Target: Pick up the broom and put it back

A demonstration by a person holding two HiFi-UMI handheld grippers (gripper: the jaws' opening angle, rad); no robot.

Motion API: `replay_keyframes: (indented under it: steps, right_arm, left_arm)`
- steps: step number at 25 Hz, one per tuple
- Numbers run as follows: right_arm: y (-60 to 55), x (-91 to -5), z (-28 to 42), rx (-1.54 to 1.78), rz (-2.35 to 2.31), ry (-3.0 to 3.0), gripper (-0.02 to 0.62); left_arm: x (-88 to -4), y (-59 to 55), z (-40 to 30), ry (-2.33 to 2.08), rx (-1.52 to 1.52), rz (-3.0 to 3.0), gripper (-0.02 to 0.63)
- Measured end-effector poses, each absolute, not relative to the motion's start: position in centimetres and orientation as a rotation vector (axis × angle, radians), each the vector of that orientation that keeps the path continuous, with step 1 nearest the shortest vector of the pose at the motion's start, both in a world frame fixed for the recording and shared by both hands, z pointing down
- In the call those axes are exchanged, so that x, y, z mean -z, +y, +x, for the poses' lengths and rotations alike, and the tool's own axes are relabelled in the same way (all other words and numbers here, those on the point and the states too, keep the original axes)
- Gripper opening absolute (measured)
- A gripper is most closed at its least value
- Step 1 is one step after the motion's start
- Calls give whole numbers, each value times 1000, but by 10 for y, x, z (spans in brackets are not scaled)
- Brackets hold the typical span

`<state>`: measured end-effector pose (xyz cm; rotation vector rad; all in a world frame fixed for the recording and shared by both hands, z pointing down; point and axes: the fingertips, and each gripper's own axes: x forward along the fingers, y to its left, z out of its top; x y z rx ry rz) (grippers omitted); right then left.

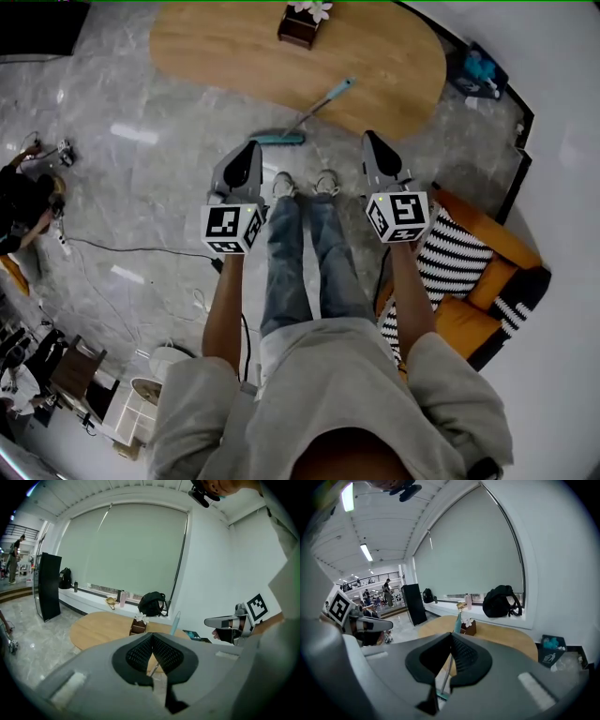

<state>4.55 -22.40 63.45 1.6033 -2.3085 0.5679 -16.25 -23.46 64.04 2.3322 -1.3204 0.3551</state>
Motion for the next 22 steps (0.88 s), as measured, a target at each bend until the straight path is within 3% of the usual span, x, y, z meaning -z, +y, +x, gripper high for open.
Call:
replay_keyframes:
  steps: [4, 11, 14, 22]
  right_arm:
    - [-215, -658, 42, -600, 1585, -2332, 0]
    - [-214, -696, 37, -666, 1557, -2353, 214]
    - [-222, -706, 33, -671, 1550, -2364, 255]
    - [-261, -720, 20, -683, 1582, -2375, 274]
  left_arm:
    - [-665, -233, -160, -1328, -361, 2311, 2]
    - [-696, -223, -155, -1305, -378, 2294, 0]
    - [-705, -220, -155, -1296, -388, 2289, 0]
    - [-712, -219, -158, -1296, -391, 2274, 2]
